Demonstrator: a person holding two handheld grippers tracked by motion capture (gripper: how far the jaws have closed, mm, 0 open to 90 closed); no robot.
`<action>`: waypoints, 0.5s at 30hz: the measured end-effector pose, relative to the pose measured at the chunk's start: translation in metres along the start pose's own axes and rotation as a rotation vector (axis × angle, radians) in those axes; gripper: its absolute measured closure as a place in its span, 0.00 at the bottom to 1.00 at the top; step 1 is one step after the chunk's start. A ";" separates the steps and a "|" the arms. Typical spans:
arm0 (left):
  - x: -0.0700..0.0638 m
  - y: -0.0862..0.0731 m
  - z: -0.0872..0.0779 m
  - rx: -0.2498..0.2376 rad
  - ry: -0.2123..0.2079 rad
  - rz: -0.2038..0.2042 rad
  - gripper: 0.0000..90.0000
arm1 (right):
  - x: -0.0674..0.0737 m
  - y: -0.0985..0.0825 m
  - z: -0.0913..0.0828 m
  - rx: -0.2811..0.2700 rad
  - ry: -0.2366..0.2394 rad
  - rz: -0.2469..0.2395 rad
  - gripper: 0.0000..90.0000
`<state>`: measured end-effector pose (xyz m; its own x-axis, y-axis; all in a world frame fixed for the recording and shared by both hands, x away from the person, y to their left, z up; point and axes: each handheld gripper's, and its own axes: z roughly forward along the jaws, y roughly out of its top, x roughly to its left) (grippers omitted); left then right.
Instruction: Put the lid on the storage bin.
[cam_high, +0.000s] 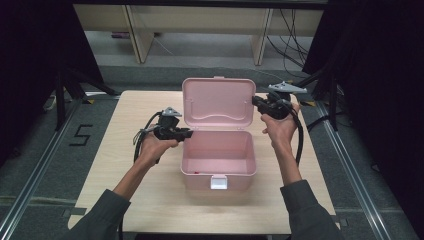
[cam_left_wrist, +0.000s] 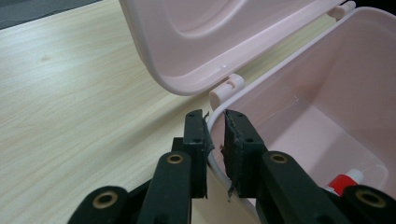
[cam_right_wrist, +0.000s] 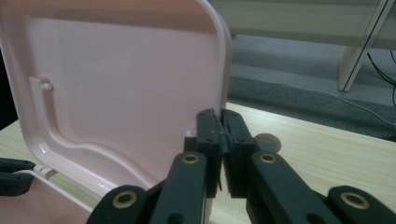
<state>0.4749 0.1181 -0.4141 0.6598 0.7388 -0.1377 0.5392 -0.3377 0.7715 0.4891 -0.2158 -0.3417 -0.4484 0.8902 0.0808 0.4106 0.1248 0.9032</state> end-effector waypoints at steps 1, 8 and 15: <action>0.000 0.000 0.000 0.004 0.004 0.006 0.88 | 0.001 -0.001 -0.001 -0.008 0.005 0.013 0.97; -0.001 0.000 0.000 -0.001 -0.002 -0.015 0.87 | 0.004 -0.006 -0.011 -0.030 0.005 0.004 0.97; -0.001 -0.001 0.001 -0.010 -0.005 -0.037 0.87 | 0.007 -0.011 -0.019 -0.047 0.006 -0.004 0.97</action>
<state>0.4738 0.1175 -0.4152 0.6421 0.7476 -0.1699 0.5580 -0.3038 0.7723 0.4665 -0.2192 -0.3430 -0.4552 0.8868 0.0798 0.3710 0.1074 0.9224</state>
